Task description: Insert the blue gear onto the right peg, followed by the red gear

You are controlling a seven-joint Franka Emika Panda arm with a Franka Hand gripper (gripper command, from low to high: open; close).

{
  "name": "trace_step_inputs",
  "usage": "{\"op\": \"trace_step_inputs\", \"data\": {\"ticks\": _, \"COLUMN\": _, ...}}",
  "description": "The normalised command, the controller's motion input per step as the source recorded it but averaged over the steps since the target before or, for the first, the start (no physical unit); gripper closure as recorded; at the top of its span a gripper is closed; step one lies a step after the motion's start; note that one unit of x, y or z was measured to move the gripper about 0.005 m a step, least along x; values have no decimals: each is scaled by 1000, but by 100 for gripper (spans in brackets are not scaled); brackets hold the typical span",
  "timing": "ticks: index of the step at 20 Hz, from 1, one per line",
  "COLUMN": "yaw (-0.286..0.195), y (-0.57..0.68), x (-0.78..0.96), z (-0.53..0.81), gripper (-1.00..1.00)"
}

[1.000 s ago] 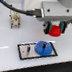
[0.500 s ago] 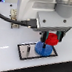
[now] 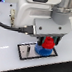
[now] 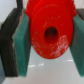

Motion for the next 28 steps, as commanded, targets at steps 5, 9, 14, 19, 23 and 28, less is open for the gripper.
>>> {"op": "trace_step_inputs", "data": {"ticks": 5, "yaw": 0, "y": -39, "x": 28, "z": -160, "gripper": 100}}
{"op": "trace_step_inputs", "data": {"ticks": 9, "yaw": 0, "y": -4, "x": -33, "z": 212, "gripper": 100}}
{"op": "trace_step_inputs", "data": {"ticks": 14, "yaw": 0, "y": -32, "x": 4, "z": 223, "gripper": 100}}
{"op": "trace_step_inputs", "data": {"ticks": 19, "yaw": 0, "y": -71, "x": 33, "z": -121, "gripper": 100}}
{"op": "trace_step_inputs", "data": {"ticks": 23, "yaw": 0, "y": -180, "x": 16, "z": -237, "gripper": 100}}
{"op": "trace_step_inputs", "data": {"ticks": 28, "yaw": 0, "y": -32, "x": 46, "z": -212, "gripper": 100}}
